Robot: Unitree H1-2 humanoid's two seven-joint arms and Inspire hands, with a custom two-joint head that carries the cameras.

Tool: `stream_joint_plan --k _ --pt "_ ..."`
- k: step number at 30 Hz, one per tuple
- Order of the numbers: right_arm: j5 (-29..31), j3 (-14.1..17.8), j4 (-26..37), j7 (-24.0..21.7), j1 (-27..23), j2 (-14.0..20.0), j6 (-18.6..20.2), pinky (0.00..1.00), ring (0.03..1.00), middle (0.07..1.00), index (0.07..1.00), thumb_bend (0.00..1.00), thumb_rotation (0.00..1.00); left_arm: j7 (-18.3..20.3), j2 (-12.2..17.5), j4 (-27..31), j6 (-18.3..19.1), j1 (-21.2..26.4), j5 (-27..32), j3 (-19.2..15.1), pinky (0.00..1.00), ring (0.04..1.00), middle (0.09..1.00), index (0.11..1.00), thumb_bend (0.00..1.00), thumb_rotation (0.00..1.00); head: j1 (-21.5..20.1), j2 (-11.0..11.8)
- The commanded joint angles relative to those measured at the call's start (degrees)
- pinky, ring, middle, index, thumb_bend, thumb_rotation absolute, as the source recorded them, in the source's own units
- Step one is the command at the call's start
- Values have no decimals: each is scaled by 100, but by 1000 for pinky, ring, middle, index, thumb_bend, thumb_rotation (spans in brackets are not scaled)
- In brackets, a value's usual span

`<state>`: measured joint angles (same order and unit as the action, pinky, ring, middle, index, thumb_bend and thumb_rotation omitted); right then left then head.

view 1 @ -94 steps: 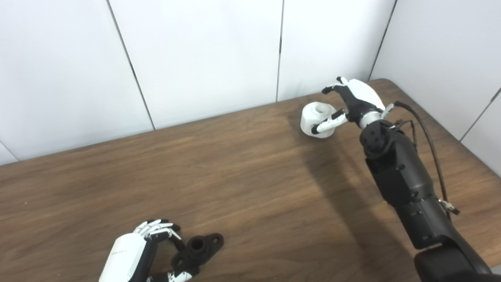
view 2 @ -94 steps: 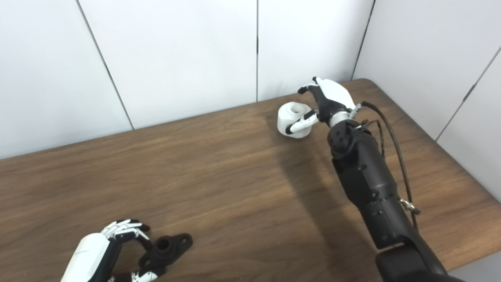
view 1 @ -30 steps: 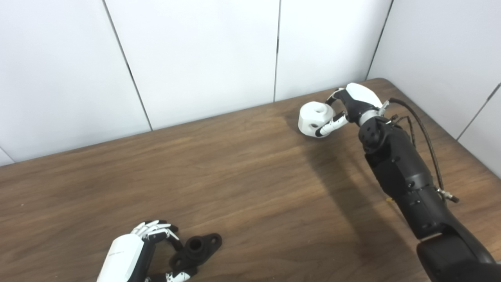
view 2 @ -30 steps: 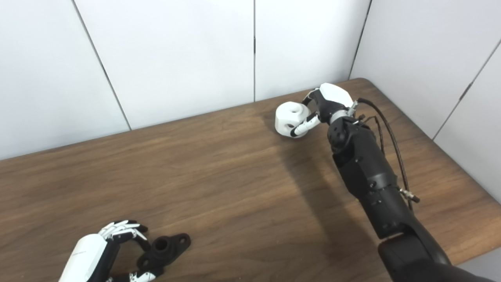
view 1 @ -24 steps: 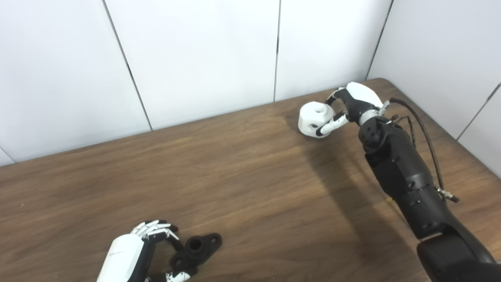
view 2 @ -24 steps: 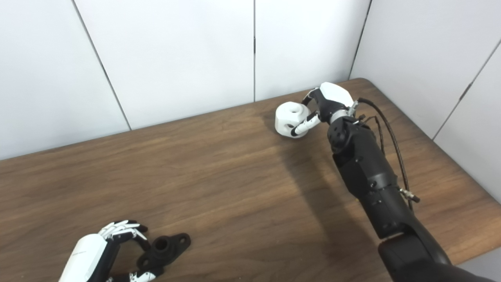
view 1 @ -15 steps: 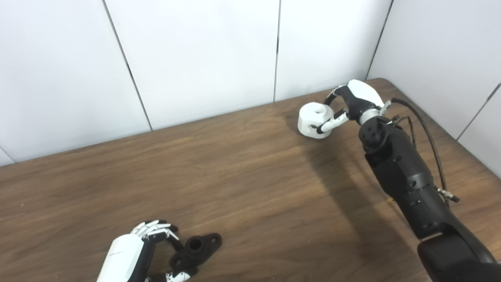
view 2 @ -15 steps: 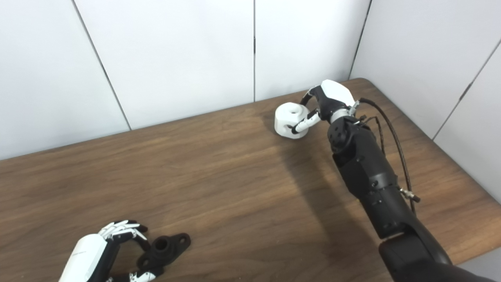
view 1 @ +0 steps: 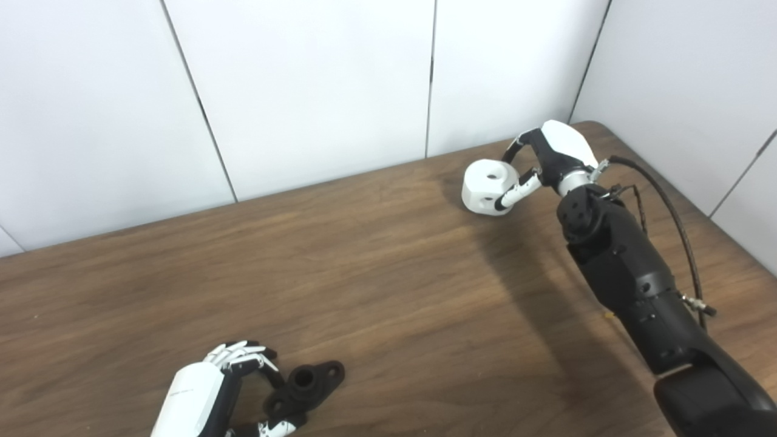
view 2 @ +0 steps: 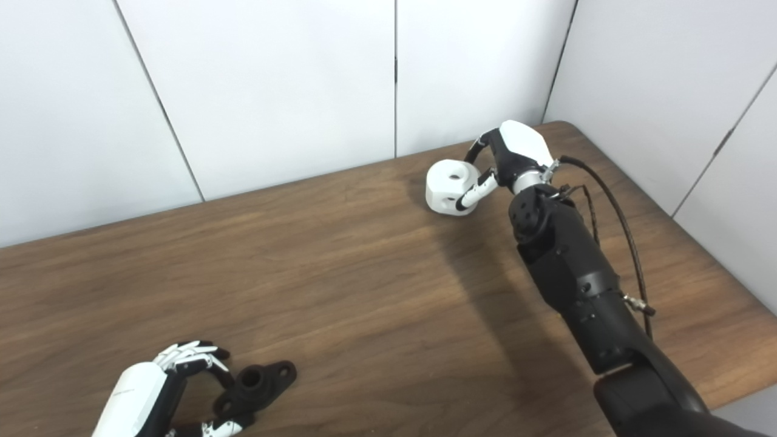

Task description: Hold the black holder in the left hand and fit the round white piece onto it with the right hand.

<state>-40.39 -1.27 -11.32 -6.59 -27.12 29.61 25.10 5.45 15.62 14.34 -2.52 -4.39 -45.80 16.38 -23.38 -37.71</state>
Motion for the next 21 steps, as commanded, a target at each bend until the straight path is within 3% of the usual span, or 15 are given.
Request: stream_joint_plan --k 1,12,21 --pt "22 6 68 173 -168 199 -99 1000 945 802 484 523 131 16 12 -50 73 46 -121 -6 888 824 733 485 518 40 14 5" --pt "173 30 462 41 -94 237 5 1000 953 816 484 524 134 15 -33 -83 98 49 -211 35 887 823 733 485 518 40 194 16" --pt "143 -49 1430 -663 32 334 171 1000 959 815 484 524 135 -55 -74 -149 62 48 -297 103 889 822 729 485 518 41 589 -36"
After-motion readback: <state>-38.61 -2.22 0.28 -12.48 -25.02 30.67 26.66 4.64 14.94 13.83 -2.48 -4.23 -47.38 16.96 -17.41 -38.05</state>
